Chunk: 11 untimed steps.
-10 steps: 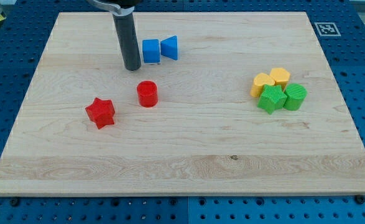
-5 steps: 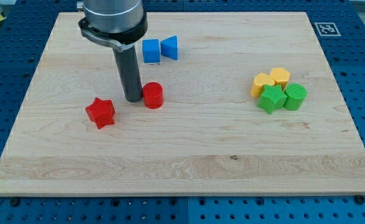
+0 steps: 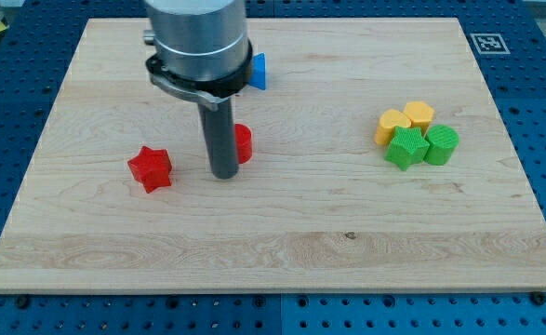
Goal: Move the red circle to the bottom of blue triangle
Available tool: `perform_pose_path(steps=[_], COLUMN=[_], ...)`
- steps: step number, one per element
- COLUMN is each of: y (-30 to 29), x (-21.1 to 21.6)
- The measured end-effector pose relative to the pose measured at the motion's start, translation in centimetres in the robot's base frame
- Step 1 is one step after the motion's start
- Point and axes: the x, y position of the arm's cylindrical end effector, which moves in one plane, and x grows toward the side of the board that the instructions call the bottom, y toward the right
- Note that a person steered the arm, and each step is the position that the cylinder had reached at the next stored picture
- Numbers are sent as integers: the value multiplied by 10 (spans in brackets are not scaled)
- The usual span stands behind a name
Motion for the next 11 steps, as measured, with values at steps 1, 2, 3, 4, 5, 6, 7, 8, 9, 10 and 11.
perform_pose_path(steps=[1,2,3,4,5,6,7,8,9,10,11], y=[10,10,12,13,18,18,15,-7,-11,-5,9], x=[-4,-8,-14,-16,-23,-34,-35,-37,-48,-65,-79])
